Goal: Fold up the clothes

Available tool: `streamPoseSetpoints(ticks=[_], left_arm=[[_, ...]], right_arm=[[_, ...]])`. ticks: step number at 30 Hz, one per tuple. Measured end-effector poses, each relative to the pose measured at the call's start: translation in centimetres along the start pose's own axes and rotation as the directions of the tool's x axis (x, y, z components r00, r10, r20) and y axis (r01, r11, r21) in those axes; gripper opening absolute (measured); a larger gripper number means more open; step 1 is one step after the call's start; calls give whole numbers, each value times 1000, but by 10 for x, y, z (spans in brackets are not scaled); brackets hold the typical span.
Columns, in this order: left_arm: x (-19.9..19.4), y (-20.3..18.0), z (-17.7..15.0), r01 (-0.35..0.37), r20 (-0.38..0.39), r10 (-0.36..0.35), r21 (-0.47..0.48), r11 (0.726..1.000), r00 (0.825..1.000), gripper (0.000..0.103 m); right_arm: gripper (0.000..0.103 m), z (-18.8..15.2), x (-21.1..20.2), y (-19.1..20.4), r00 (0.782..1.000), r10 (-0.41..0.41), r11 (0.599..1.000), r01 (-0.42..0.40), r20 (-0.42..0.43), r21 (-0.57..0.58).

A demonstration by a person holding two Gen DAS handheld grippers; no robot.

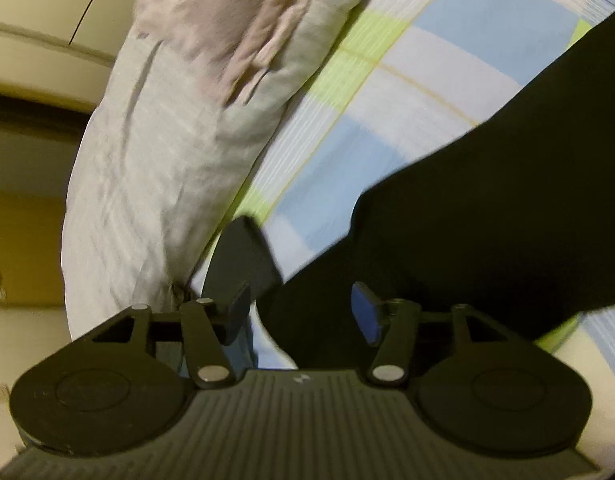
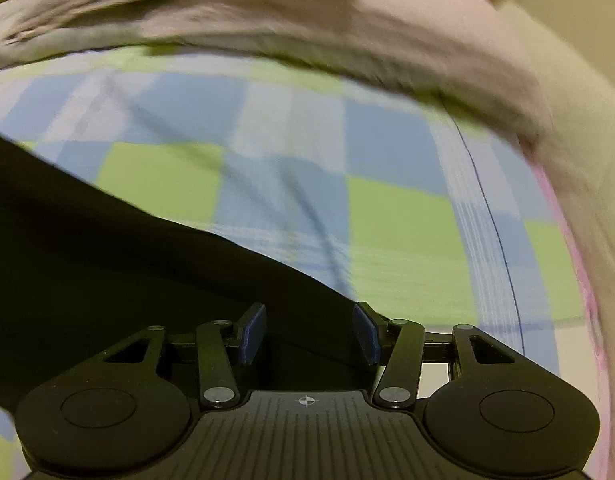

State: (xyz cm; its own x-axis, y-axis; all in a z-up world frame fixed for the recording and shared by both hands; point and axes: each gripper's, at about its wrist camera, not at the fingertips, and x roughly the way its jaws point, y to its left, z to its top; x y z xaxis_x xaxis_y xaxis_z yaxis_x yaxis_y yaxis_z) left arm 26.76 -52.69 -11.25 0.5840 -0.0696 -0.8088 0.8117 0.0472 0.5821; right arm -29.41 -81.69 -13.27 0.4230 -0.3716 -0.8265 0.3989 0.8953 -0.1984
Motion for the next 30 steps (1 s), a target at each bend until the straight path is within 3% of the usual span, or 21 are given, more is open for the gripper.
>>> streamPoseSetpoints(ticks=[4,7,9,12,15,17,19,20,24,28,30], left_arm=[[2,6,-45,25,-13,-26,-79,997,1000,56],[11,1,-78,93,12,-92,-166,982,996,58],[18,-11,-95,165,67,-156,-167,972,986,60],[29,-34,-116,247,175,-225,-115,962,958,63],[43,-56,-126,311,291,-279,-67,948,915,63],[54,-66,-128,322,331,-294,-32,946,897,62],[68,-63,-131,325,327,-298,-30,945,897,36],[75,-61,-132,327,326,-300,-29,945,896,7],[88,-3,-152,344,372,-287,-93,934,883,6],[116,69,-157,321,394,-213,-235,917,894,9],[129,97,-161,302,390,-163,-327,895,906,20]], right_arm=[[52,4,-21,58,994,102,994,-100,39,-42],[52,3,-32,106,986,165,984,-163,30,-65],[52,2,-34,140,981,192,979,-191,11,-70],[52,5,-35,192,978,207,975,-207,-16,-80],[52,12,-39,240,981,193,977,-195,-34,-84],[52,16,-42,271,981,184,980,-187,-55,-64],[52,21,-42,300,981,177,982,-181,-75,-51],[52,24,-43,315,981,174,983,-178,-83,-48],[52,42,-50,364,980,180,981,-186,-86,-63],[52,61,-51,397,979,193,970,-201,-70,-135],[52,65,-48,406,977,201,965,-211,-75,-153]])
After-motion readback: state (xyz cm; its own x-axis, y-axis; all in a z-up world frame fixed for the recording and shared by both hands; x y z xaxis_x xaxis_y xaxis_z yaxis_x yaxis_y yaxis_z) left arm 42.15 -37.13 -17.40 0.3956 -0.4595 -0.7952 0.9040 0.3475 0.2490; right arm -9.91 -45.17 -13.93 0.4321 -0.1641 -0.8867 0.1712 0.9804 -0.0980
